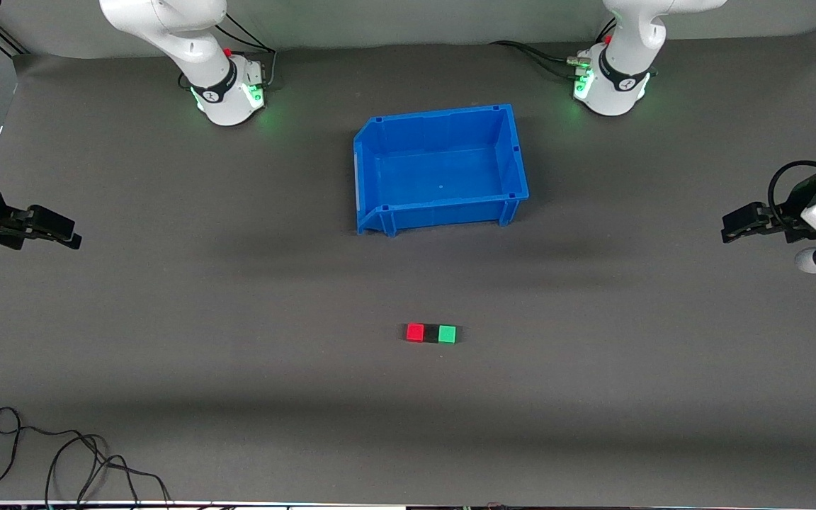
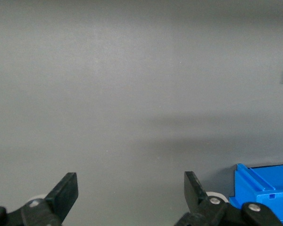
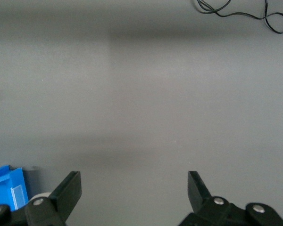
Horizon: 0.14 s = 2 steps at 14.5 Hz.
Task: Attach green and red cubes to black cube
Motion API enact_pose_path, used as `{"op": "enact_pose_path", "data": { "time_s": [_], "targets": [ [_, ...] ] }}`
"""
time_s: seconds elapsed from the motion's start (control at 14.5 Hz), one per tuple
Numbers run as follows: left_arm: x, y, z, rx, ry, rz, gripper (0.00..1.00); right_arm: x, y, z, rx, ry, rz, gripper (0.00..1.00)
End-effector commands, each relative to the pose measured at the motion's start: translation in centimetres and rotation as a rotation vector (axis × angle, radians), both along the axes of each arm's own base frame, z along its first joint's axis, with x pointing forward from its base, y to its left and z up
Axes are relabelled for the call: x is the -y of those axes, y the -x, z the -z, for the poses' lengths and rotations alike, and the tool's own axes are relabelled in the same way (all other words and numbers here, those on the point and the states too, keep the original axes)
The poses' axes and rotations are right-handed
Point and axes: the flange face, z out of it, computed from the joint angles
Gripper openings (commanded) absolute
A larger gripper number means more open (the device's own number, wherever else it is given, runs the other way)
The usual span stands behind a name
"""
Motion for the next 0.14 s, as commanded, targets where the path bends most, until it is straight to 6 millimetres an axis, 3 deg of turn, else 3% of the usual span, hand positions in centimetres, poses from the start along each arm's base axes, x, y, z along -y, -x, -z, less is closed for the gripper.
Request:
{"op": "enact_pose_path", "data": {
  "time_s": [0.0, 0.07],
  "targets": [
    [-0.58, -0.31, -0.24, -0.003, -0.008, 0.005, 1.00, -0.06, 0.52, -0.62, 0.001, 0.002, -0.021, 1.00],
    [-0.40, -0.46, 0.06, -0.008, -0.008, 0.010, 1.00, -0.14, 0.52, -0.62, 0.001, 0.002, -0.023, 1.00]
  ]
}}
